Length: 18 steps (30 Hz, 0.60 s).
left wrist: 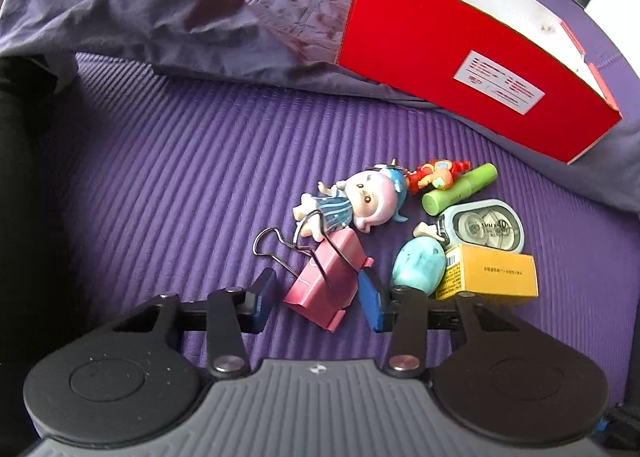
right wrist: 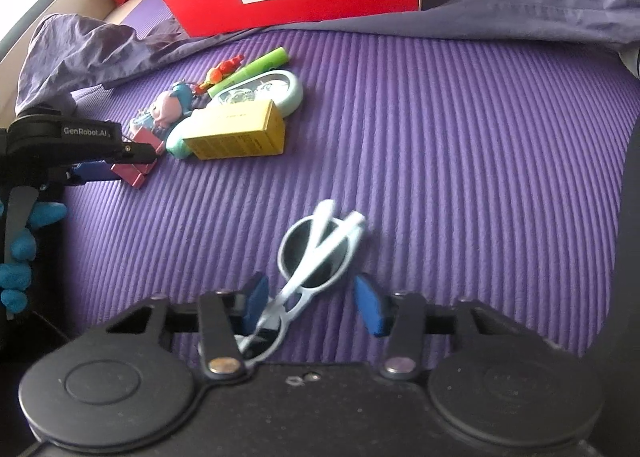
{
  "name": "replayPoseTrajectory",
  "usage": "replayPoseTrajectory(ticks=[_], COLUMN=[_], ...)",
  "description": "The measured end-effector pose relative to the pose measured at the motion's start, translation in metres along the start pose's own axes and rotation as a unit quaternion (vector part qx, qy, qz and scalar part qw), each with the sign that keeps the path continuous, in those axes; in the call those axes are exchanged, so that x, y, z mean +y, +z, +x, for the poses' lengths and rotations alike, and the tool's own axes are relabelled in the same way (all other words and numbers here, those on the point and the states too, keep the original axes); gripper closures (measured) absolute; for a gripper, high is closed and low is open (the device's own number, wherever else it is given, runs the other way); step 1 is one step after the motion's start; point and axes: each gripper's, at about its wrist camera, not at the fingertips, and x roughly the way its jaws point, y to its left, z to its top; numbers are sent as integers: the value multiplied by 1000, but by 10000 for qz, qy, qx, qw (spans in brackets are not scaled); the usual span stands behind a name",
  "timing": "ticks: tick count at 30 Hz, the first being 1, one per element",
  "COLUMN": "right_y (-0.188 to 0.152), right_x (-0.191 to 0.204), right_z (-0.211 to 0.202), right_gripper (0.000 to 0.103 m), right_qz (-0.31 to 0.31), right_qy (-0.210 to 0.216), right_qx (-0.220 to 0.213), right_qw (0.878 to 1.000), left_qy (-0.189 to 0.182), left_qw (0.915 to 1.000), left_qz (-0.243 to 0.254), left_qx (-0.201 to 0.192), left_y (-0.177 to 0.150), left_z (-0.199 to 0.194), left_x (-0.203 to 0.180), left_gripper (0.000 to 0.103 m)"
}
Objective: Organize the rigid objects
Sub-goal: 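Grasp the pink binder clip with the left tool while the right tool grasps the white sunglasses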
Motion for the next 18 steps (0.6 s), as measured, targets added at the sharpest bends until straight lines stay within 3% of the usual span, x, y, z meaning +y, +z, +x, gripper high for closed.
replayPoseTrajectory(ticks=[2, 4, 8, 10, 18], right_y=[0, 0, -1, -1, 1], right_x=[0, -2, 1, 2, 1], right_z=[0, -1, -3, -4, -14], right_gripper=[68, 89, 91, 99, 99], right_qz=[-5, 66, -6, -27, 33], right_qy=[-20, 198, 156, 200, 218], right_qx=[-26, -24, -103, -122, -332], right_qw=[10000, 9998, 9998, 9997, 9992], left_qy=[-76, -86, -51, -59, -138], left_qw=[10000, 10000, 10000, 10000, 9998], left_qz=[5, 1, 26, 48, -51], left_qx=[-7, -7, -8, -16, -107], left_y=[0, 0, 0, 0, 1], left_z=[-1, -2, -4, -6, -16], left_x=[0, 0, -2, -2, 1], left_gripper=[70, 73, 75, 76, 77])
